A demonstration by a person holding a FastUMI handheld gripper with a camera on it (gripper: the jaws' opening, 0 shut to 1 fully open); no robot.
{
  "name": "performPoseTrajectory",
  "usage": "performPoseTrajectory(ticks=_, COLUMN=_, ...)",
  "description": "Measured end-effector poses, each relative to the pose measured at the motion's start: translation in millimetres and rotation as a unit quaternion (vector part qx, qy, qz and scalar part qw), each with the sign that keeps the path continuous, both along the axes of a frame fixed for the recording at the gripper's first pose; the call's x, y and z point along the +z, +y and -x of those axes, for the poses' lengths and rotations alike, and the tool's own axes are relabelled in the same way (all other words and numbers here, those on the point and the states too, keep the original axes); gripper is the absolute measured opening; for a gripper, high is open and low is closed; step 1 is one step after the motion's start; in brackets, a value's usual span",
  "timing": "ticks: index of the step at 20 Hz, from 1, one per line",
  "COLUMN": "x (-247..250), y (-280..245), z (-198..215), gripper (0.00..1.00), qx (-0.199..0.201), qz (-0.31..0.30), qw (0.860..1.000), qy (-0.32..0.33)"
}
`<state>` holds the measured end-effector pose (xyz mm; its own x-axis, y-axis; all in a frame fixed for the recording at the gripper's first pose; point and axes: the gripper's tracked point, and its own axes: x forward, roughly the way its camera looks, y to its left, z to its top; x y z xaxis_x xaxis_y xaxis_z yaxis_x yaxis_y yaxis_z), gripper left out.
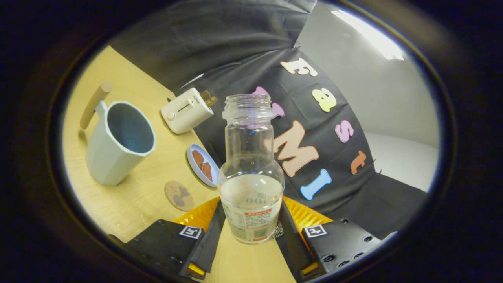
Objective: Take the bottle from table, then pour the juice into the cup, finally place the bottle on the coaster
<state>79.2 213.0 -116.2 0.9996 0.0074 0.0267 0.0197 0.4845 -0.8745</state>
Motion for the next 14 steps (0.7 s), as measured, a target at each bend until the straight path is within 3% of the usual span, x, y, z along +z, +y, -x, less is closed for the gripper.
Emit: performPoseTrajectory(ticks=14, x=-15, y=12, z=1, gripper=0.78, qx=0.001, qz=0.176, qw=0.983, qy=-0.050)
